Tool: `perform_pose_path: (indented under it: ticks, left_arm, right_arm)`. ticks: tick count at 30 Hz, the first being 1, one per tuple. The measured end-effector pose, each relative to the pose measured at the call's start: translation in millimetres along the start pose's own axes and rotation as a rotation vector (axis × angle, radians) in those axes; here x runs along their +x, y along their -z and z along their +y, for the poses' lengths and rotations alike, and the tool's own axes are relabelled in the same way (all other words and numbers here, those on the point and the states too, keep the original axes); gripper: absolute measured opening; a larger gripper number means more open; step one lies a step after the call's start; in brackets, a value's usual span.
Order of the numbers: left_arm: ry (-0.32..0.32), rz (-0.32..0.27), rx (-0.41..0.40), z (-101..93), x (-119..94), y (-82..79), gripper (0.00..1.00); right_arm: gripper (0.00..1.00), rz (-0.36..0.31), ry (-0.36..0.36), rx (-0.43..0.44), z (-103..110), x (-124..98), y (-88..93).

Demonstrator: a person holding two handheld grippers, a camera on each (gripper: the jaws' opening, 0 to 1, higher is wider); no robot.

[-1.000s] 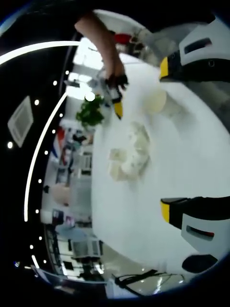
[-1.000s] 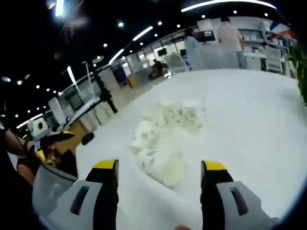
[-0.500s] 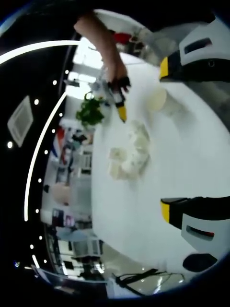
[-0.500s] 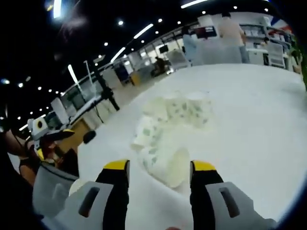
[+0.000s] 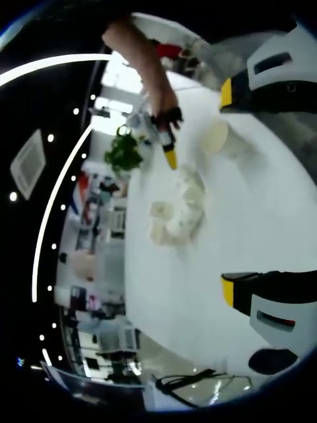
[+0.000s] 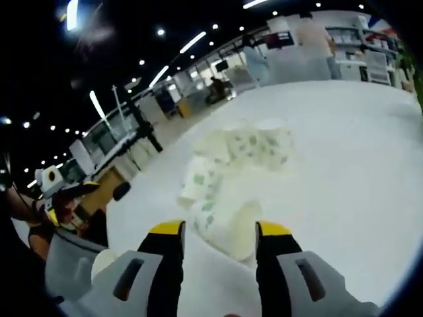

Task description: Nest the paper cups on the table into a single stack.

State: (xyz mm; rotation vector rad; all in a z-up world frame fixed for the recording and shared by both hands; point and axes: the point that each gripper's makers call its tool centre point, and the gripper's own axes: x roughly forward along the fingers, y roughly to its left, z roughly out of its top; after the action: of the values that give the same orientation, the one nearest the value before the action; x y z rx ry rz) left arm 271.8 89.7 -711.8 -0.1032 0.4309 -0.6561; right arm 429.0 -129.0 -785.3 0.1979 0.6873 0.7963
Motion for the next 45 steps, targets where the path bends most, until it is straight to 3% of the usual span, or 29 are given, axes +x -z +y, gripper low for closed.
perform_pose_path:
  ticks: [20,27,45]
  left_arm:
    - [0.0,0.004,0.007,4.3,1,-5.9,1.0]
    - [0.0,0.006,0.008,4.6,1,-6.4,1.0]
    - [-0.005,0.004,0.002,5.5,0,-6.1,1.0]
  right_arm:
    - [0.21,0.02,-0.051,0.032,6,8,7.2]
    - [0.19,0.02,-0.058,0.042,8,11,10.8]
    - [0.06,-0.006,-0.109,0.054,20,9,10.4]
